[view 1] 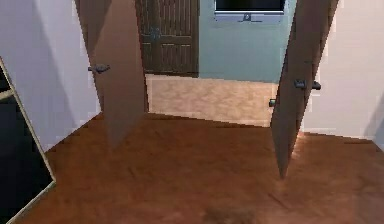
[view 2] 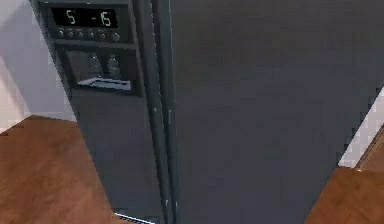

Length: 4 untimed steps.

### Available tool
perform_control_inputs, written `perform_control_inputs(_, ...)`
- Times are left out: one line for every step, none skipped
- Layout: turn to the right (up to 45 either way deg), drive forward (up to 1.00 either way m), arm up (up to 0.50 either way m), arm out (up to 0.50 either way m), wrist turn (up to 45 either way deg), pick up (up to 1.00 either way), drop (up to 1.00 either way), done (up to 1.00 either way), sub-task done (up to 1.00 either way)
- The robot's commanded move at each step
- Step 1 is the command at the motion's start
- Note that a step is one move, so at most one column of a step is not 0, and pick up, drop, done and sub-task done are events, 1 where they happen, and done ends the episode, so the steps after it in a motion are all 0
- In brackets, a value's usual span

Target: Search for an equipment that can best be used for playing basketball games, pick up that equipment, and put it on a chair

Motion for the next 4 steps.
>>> perform_control_inputs(0.0,1.0,0.0,0.0,0.0,0.0,0.0,0.0,0.0)
perform_control_inputs(0.0,1.0,0.0,0.0,0.0,0.0,0.0,0.0,0.0)
perform_control_inputs(0.0,0.9,0.0,0.0,0.0,0.0,0.0,0.0,0.0)
perform_control_inputs(-36.0,0.0,0.0,0.0,0.0,0.0,0.0,0.0,0.0)
